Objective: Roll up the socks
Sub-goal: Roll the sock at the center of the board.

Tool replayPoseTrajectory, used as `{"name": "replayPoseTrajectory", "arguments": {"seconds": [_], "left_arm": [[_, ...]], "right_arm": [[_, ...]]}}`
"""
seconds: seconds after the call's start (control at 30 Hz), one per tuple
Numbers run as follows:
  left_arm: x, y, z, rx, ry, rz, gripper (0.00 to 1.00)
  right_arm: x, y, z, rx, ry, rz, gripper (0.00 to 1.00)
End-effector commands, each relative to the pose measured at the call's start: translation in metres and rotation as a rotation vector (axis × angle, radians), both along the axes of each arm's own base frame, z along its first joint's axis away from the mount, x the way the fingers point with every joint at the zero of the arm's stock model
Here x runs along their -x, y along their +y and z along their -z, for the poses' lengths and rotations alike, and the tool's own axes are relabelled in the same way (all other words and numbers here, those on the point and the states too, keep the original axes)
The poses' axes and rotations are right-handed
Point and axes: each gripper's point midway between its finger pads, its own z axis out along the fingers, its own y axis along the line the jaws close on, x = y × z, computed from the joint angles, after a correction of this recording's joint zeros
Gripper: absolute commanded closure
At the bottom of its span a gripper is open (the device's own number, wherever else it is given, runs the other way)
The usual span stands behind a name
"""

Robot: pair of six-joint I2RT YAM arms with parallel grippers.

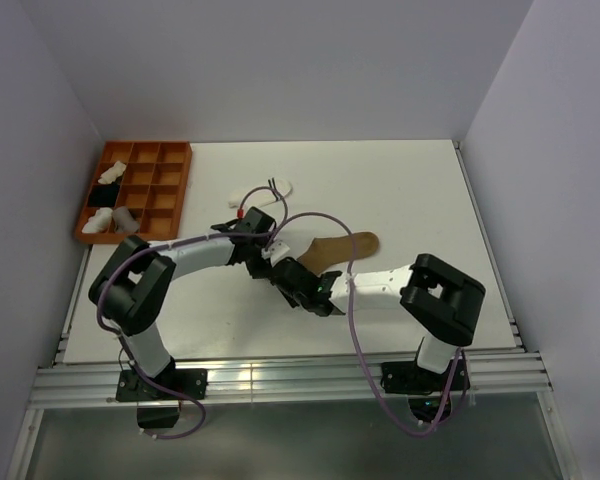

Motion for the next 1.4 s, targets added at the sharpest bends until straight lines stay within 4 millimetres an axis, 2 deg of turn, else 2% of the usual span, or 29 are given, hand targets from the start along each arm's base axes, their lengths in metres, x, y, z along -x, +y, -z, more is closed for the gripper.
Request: {"name": "replayPoseTrajectory", "arguments": {"seconds": [0.0, 0.13, 0.2, 0.27, 0.4, 0.43, 0.47, 0.53, 0.57, 0.63, 0.67, 0.7, 1.0, 1.37], "left_arm": [[-0.004, 0.025, -0.015, -0.007, -0.047, -0.069, 0.57], [-0.014, 0.034, -0.033, 0.035, -0.091, -0.120, 0.39], [-0.018, 0.040, -0.042, 0.033, -0.127, -0.146, 0.38], [-0.018, 0.041, -0.048, 0.050, -0.137, -0.162, 0.38], [-0.014, 0.038, -0.054, 0.102, -0.159, -0.172, 0.38], [-0.011, 0.036, -0.054, 0.120, -0.151, -0.164, 0.38], [-0.009, 0.033, -0.053, 0.137, -0.142, -0.164, 0.38], [-0.004, 0.028, -0.051, 0.162, -0.135, -0.154, 0.38], [-0.002, 0.025, -0.050, 0.170, -0.130, -0.154, 0.38], [0.004, 0.017, -0.048, 0.186, -0.125, -0.137, 0.39], [0.004, 0.014, -0.047, 0.196, -0.122, -0.136, 0.39], [0.007, 0.011, -0.044, 0.198, -0.110, -0.130, 0.39], [0.004, -0.010, -0.033, 0.216, -0.095, -0.098, 0.41], [-0.007, -0.027, -0.030, 0.251, -0.119, -0.083, 0.42]], "right_arm": [[0.016, 0.000, 0.000, -0.132, 0.170, -0.031, 1.00], [0.013, 0.011, -0.022, -0.356, 0.288, -0.059, 1.00], [0.009, 0.013, -0.031, -0.483, 0.365, -0.057, 1.00], [0.010, 0.009, -0.027, -0.559, 0.455, -0.027, 1.00], [0.001, 0.006, -0.033, -0.757, 0.583, -0.014, 1.00], [-0.005, -0.001, -0.027, -0.786, 0.618, 0.014, 1.00], [0.001, -0.001, -0.029, -0.831, 0.682, 0.016, 1.00], [-0.004, -0.002, -0.031, -0.895, 0.706, 0.015, 1.00], [-0.001, -0.008, -0.024, -0.927, 0.779, 0.052, 1.00], [-0.008, -0.009, -0.026, -0.986, 0.791, 0.049, 1.00], [-0.006, -0.014, -0.017, -1.006, 0.855, 0.090, 1.00], [-0.008, -0.014, -0.019, -1.030, 0.852, 0.081, 1.00], [-0.008, -0.026, 0.008, -1.060, 0.981, 0.190, 1.00], [-0.011, -0.028, 0.019, -1.004, 0.993, 0.213, 1.00]]}}
